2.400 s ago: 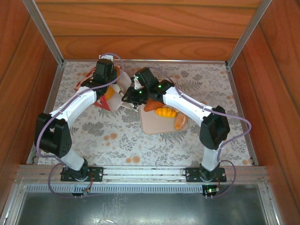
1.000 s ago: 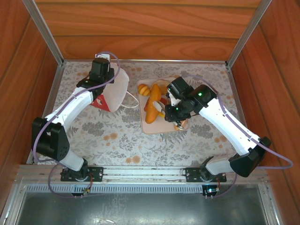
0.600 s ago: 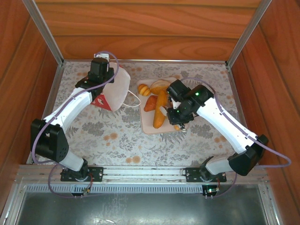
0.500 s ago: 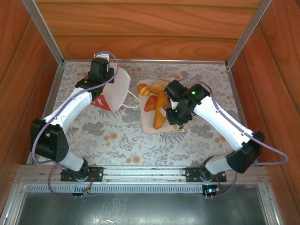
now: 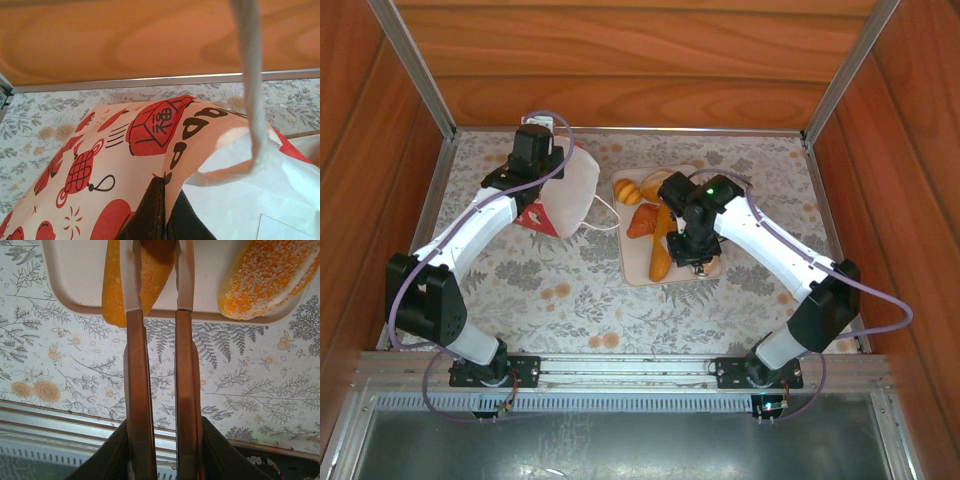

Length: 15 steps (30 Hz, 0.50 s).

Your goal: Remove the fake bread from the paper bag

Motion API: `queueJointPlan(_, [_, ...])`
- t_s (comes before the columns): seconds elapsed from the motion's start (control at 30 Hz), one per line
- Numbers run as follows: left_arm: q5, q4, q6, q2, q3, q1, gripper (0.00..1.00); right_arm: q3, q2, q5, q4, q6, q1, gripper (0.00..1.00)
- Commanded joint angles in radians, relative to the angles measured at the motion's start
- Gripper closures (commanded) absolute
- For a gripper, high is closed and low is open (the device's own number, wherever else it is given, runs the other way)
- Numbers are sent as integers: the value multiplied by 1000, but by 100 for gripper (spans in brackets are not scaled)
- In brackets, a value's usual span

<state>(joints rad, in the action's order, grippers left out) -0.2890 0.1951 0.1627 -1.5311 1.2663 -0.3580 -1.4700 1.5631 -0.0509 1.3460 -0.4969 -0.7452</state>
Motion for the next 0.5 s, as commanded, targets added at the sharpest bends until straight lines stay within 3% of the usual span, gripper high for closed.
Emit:
queueJointPlan(0.0, [12, -7, 17, 2, -8, 5, 100, -29, 20, 20, 2, -19, 0, 75])
queueJointPlan(0.27, [20, -8, 20, -7, -7, 4, 100, -62, 35, 73, -32, -14, -6, 58])
queueJointPlan(0.47, [22, -8, 21, -12, -5, 5, 100, -69, 28, 118, -59, -17, -11, 54])
